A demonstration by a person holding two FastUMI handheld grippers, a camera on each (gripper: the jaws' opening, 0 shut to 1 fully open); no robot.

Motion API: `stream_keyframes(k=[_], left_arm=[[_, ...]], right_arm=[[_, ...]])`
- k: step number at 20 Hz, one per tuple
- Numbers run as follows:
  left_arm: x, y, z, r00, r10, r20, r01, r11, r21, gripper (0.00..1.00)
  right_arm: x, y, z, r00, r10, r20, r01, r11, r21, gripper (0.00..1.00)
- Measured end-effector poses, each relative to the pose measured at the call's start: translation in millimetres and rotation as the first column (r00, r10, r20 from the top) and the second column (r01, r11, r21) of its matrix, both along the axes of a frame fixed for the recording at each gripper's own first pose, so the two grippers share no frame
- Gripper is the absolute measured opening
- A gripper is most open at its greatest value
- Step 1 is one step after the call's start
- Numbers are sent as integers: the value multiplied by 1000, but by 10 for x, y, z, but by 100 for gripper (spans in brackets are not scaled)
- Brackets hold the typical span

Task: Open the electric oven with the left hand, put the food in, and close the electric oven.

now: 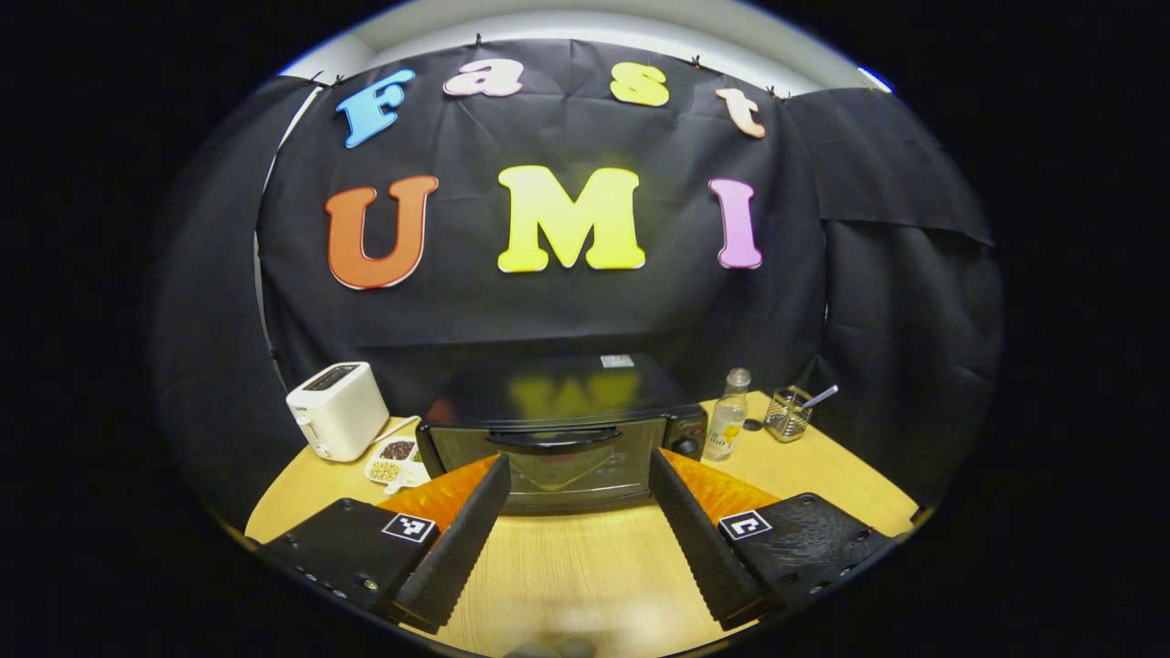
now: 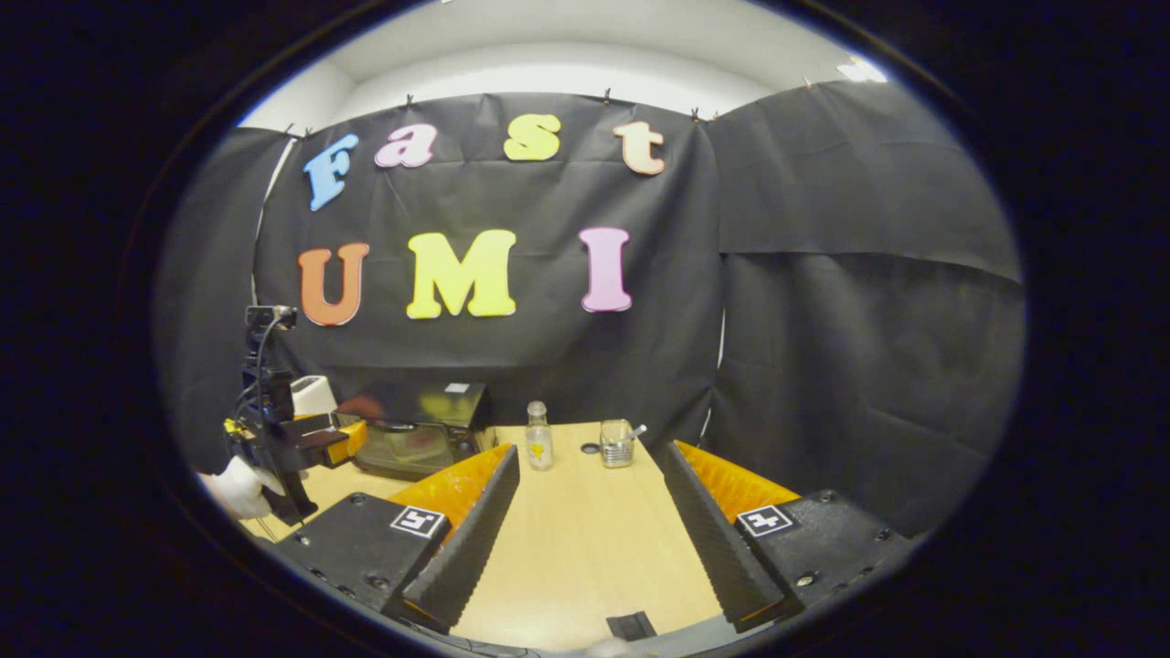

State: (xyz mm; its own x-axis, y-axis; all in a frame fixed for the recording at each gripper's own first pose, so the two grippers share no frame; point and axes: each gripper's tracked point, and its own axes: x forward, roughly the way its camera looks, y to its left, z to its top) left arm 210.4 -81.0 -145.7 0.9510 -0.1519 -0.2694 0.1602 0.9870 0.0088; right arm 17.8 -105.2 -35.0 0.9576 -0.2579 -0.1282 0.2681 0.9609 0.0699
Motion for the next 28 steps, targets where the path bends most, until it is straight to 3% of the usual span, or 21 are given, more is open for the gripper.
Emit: stream_keyframes(k=[3, 8, 9, 15, 19, 21, 23, 24, 28], left_arm=[[-518, -42, 564, 996, 18, 83, -19, 1000, 5, 97], [-1468, -81, 1347, 977, 101, 186, -101, 995, -9, 96], [-1660, -67, 1462, 972, 123, 202, -125, 992, -5, 96], [-2573, -250, 1732, 952, 196, 233, -200, 980, -9, 96], [-2892, -241, 1647, 948, 236, 213, -242, 970, 4, 96], [-2977, -197, 1633, 948, 239, 211, -246, 969, 7, 96], [-3003, -155, 1644, 947, 234, 220, -243, 970, 16, 100], [-3036, -134, 1622, 949, 236, 210, -245, 969, 19, 96], [-3121, -43, 1637, 944, 240, 225, -253, 967, 33, 96]], right_arm=[[-60, -96, 198, 996, 49, 72, -49, 999, 0, 96], [-304, -395, 360, 982, 129, 141, -131, 991, 7, 100], [-366, -468, 347, 981, 138, 137, -140, 990, 4, 96], [-777, -724, 239, 972, 189, 137, -184, 982, -49, 100], [-945, -593, 112, 965, 227, 127, -228, 974, -11, 96], [-1022, -553, 107, 965, 226, 132, -228, 974, 1, 100], [-1088, -535, 151, 969, 208, 137, -210, 978, 0, 96], [-1122, -501, 150, 970, 207, 129, -209, 978, -1, 100], [-1215, -328, 188, 966, 227, 123, -226, 974, -23, 96]])
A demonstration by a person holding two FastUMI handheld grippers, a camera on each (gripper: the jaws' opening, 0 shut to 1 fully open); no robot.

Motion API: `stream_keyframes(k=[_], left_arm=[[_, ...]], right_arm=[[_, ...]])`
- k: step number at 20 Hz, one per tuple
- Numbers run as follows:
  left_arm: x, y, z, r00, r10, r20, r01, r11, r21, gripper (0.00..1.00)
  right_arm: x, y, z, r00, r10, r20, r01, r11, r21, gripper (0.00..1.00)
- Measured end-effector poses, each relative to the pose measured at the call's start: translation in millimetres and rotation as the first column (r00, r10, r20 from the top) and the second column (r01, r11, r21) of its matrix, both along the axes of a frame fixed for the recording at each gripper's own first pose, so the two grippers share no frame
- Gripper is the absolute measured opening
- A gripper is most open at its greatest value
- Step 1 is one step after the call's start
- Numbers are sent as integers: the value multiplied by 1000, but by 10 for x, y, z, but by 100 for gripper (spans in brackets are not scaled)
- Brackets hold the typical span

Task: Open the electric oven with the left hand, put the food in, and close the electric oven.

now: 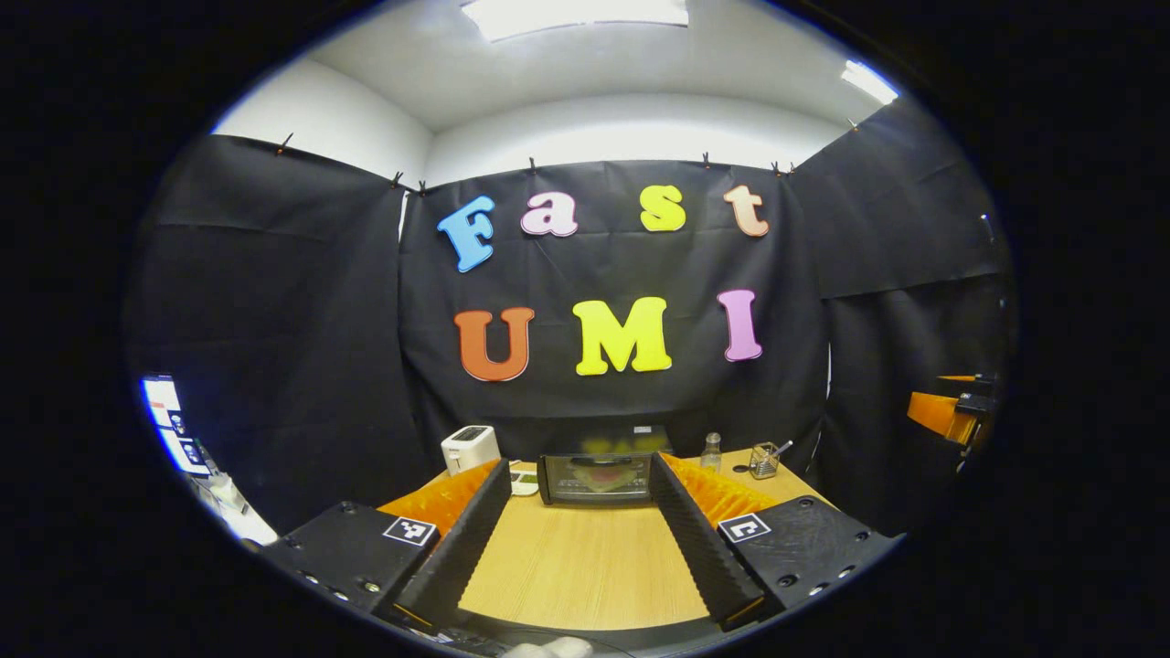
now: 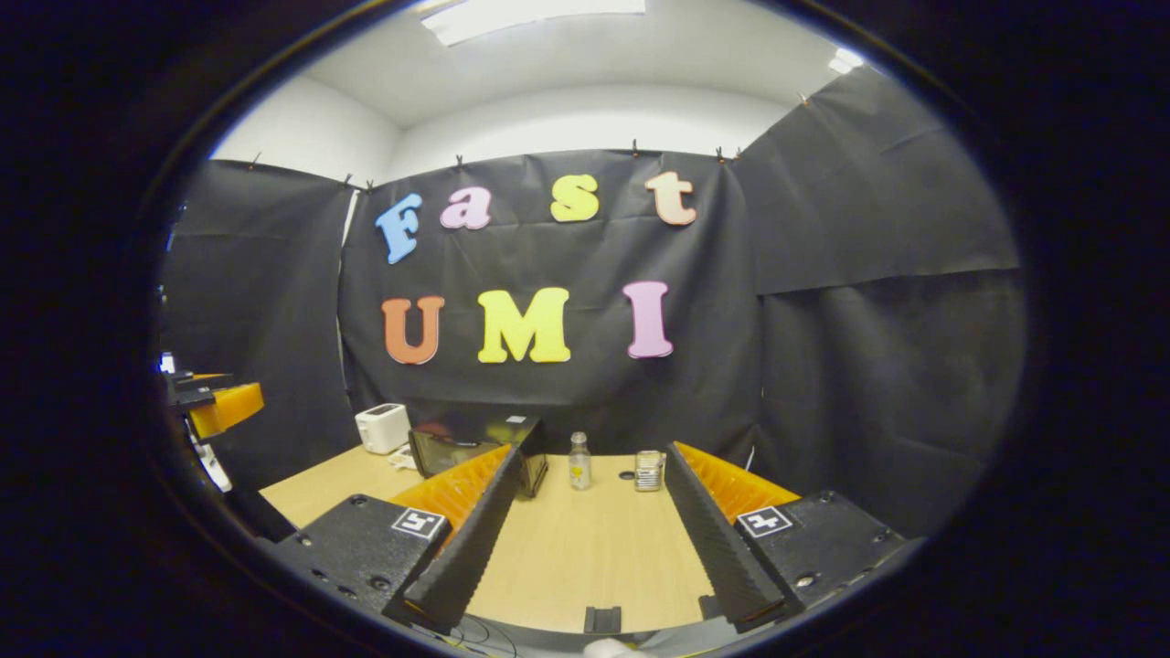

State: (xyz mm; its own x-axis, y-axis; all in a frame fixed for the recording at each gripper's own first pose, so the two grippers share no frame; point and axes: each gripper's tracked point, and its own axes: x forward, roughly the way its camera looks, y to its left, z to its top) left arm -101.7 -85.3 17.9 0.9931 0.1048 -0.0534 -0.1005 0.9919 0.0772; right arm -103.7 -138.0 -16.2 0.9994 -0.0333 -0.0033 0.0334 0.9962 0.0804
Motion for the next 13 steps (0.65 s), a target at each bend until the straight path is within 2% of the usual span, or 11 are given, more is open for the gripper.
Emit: stream_keyframes(k=[3, 4, 6, 7, 8, 9, 13], left_arm=[[-32, 76, -24, 1000, 5, -10, -5, 1000, 22, 96], [-41, 105, -41, 1000, 7, -12, -6, 1000, 25, 96], [-45, 129, -65, 1000, 6, -13, -6, 1000, 5, 96], [-50, 149, -56, 1000, 6, -15, -6, 1000, -1, 96], [-71, 177, -23, 1000, 8, -8, -8, 1000, 2, 96], [-79, 210, -7, 1000, 7, -5, -7, 1000, 4, 96], [-98, 276, -9, 1000, -6, 1, 6, 1000, -5, 96]], right_arm=[[-55, 76, 30, 1000, -2, 6, 2, 1000, -3, 96], [-61, 96, 38, 1000, -3, 6, 3, 1000, -8, 100], [-83, 108, 51, 1000, -14, 4, 14, 1000, -6, 96], [-98, 123, 51, 1000, -17, 4, 17, 1000, -2, 100], [-112, 136, 71, 1000, -20, 5, 20, 1000, 2, 96], [-125, 138, 53, 1000, -27, 1, 27, 1000, 3, 100], [-180, 176, 79, 999, -46, -6, 46, 999, -4, 96]])
